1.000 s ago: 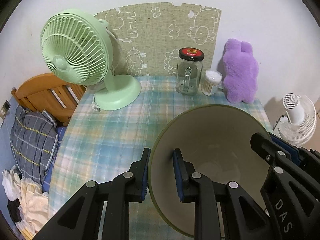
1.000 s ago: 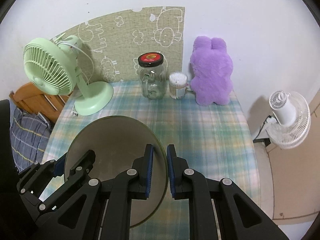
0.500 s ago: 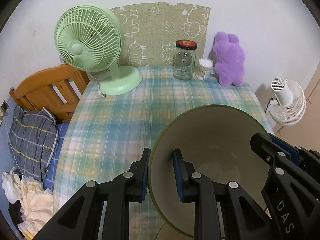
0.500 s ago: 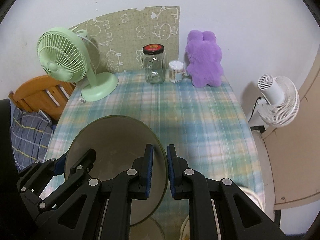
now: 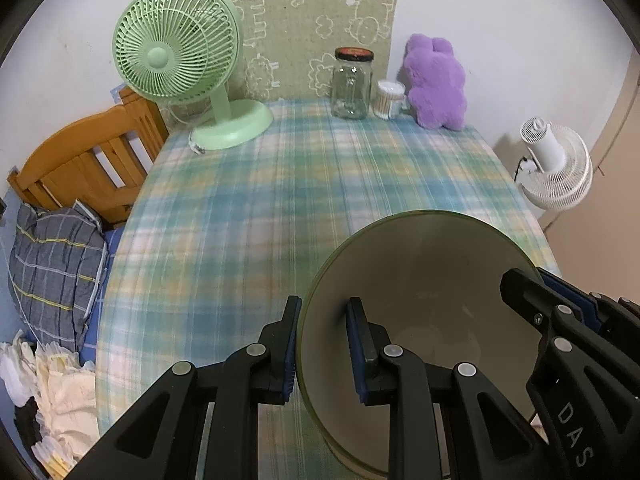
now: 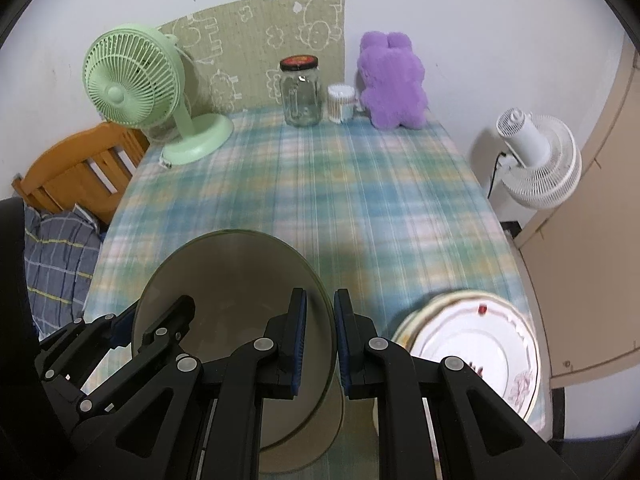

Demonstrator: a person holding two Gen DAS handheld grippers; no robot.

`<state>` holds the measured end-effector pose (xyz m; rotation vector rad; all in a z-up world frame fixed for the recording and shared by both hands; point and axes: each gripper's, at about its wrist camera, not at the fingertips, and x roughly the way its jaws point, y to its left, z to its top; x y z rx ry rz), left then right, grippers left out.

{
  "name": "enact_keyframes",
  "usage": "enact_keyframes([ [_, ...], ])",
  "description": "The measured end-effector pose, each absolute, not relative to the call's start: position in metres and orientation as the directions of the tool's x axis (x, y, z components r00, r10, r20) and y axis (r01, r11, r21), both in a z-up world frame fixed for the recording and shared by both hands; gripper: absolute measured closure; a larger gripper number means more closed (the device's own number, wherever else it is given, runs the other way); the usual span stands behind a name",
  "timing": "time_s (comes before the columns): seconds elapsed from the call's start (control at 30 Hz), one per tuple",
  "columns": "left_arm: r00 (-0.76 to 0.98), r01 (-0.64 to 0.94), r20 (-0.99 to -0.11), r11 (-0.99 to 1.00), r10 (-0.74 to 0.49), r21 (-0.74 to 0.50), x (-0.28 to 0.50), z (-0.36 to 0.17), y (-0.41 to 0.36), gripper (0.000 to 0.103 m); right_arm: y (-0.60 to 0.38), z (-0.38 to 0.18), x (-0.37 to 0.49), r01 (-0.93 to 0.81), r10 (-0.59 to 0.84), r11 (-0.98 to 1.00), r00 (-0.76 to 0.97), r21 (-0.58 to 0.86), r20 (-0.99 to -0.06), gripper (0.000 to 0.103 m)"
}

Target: Organize plates and bowls

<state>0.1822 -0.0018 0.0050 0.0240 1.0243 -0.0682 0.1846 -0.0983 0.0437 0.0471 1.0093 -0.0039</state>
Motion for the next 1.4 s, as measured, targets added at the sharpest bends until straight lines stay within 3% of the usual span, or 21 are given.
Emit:
enact_keyframes([
  [1.4,0.391,0.116,-0.918,0.993,-0.066,-0.022,0.168,-0.050,-0.008,0.082,-0.097,-0.009,0.162,0.055,-0.044,0.998,0.414,-0.023,-0.909,0.086],
])
